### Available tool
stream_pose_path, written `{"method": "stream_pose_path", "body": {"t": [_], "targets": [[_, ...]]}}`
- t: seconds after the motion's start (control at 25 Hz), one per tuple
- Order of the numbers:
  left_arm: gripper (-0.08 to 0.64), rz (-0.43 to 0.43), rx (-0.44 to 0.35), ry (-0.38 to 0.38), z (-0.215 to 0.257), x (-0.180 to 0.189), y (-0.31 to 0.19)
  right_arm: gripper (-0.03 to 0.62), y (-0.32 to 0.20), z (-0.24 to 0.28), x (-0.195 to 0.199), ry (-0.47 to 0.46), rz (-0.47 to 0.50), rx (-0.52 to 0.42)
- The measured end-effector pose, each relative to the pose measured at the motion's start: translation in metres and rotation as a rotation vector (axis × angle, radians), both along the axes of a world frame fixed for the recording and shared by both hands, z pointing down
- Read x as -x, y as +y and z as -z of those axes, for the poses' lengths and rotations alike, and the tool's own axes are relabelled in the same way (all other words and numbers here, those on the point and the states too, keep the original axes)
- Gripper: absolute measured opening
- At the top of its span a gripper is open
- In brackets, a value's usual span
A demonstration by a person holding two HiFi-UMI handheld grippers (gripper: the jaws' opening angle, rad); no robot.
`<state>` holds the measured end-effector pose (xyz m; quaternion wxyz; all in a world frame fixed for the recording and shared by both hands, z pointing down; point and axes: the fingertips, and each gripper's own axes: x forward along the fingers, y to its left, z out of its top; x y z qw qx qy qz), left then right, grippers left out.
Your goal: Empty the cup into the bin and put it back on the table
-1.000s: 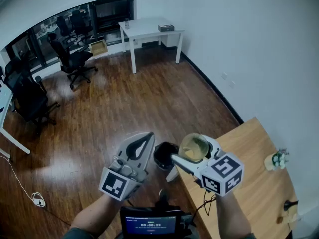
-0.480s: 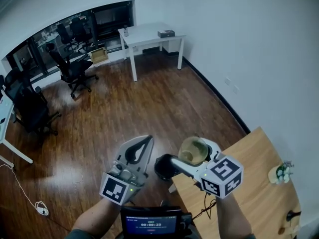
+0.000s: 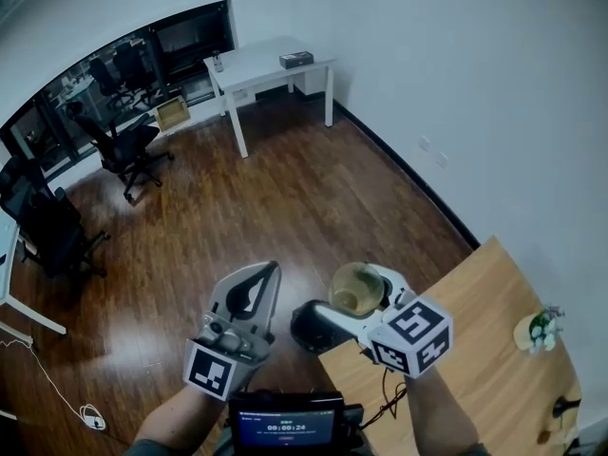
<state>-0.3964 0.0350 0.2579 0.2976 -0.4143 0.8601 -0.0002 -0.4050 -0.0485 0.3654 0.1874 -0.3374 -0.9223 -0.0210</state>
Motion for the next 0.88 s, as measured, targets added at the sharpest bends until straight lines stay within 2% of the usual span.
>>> {"method": "stream_pose_path", "body": {"t": [0.24,0.44,0.56,0.72,0.88], "targets": [[0.0,-0.084,-0.024,-0.015,0.008,0.028,0.003,0.4,-0.012,0.013,0.024,-0.012,-0.107,-0.014],[0.0,-0.172,-0.025,-0.049,0.016,0.049,0.004,0.4,-0.024,0.028,0.044,-0.024,-0.202,-0.057],[0.0,-0.209,-0.054,-0.06,0.022,0.064,0.008,0.4,-0.029,0.041,0.055,-0.036,-0.25,-0.097],[0.0,-0.265,-0.073,-0.098,0.004,0.077,0.01,0.4,-0.03,0.048,0.068,-0.033,-0.284,-0.141],[0.0,-0.291,-0.096,-0.083,0.031,0.082,0.001,0.4,-0.031,0.048,0.08,-0.009,-0.29,-0.187]]}}
